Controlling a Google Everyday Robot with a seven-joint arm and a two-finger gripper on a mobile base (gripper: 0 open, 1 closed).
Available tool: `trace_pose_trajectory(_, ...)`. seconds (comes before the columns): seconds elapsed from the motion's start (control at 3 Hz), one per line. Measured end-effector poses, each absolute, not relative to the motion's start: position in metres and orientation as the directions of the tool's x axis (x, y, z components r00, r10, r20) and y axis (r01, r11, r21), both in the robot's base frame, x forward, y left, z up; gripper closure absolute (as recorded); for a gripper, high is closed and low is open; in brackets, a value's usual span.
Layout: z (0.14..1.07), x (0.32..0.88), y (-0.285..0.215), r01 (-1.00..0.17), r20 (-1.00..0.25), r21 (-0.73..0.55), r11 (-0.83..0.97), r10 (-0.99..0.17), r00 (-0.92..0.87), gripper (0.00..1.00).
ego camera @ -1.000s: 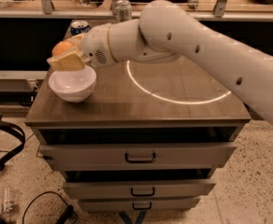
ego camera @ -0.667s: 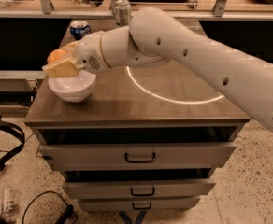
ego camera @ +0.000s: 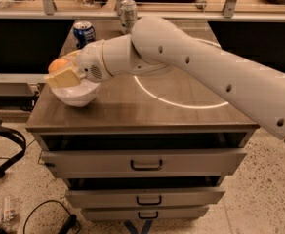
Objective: Place orange into white bowl
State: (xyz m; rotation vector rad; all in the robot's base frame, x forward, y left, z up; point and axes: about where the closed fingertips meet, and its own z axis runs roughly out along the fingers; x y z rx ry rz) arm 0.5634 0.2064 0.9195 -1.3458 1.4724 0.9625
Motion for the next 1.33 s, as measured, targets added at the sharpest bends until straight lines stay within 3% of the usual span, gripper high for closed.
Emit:
trace_pose_trajectory(0.67,0.9203,0.5604,0.2104,-0.995,-0.954,-0.025,0.099,-0.299,-0.006,0.35)
trace_pose_trajectory(1.0,0.9208,0.5586,0.2128,-0.995,-0.954,-0.026,0.094,-0.300,-0.004,0.04)
trace_pose_trajectory(1.33,0.9210,0.5579,0.2138,-0.995,-0.954,-0.026,0.092,-0.300,-0.003,0.00)
